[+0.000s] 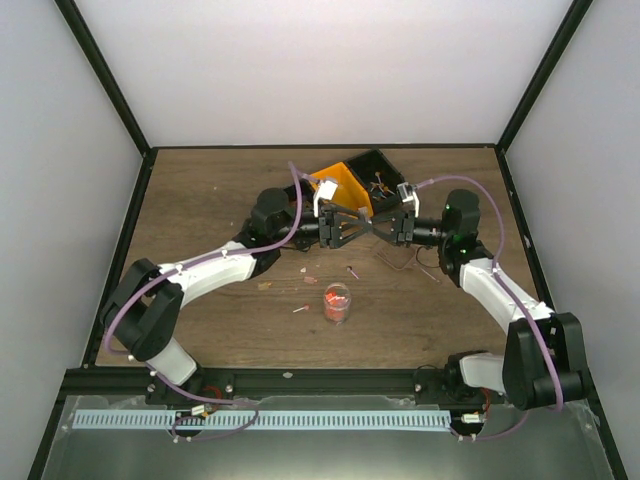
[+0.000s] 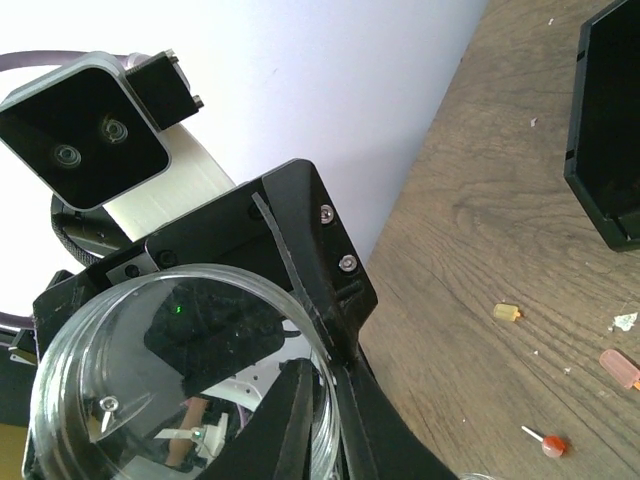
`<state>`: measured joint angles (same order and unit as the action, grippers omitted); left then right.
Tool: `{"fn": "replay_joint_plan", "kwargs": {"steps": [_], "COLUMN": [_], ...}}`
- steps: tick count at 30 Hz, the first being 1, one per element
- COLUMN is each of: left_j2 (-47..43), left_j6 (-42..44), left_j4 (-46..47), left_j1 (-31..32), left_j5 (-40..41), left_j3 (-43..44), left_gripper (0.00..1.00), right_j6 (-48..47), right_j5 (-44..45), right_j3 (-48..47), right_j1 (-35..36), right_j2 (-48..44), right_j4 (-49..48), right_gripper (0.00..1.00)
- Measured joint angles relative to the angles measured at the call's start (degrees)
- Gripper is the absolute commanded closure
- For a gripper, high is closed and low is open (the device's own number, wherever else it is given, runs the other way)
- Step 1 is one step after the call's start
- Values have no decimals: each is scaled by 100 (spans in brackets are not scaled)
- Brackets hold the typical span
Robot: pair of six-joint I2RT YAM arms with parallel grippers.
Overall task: Pack the candies
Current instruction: Pick up the bottle lid at the center of the board.
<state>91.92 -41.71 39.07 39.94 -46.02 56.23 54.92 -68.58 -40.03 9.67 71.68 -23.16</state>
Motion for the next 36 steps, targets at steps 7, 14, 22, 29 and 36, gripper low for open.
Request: {"fn": "replay_joint_plan", "kwargs": {"steps": [7,14,22,29,36], "left_j2": [63,63,92,157,225], "left_j6": [-7,262,1508,2535,3156], "left_j4": [-120,-741,-3132,-5429,-7106], "left_j1": [-9,-96,-151,-151,-118], "left_j5": [-153,-330,-87,492,1174], "left_j3": [59,356,1349,2177,2643], "left_gripper": [34,34,34,35,34], "right_j6": [-4,-247,-564,-741,-826], "right_j5": [76,579,804,839,837], "right_j3": [0,48,345,369,372], "right_j1": [-352,-968,-1062,-1062,-1062], "right_j2": [0,-133,-201,-201,-201], "right_j4": [168,664,1082,1158,1161], "right_gripper": [86,85,85,85,85]}}
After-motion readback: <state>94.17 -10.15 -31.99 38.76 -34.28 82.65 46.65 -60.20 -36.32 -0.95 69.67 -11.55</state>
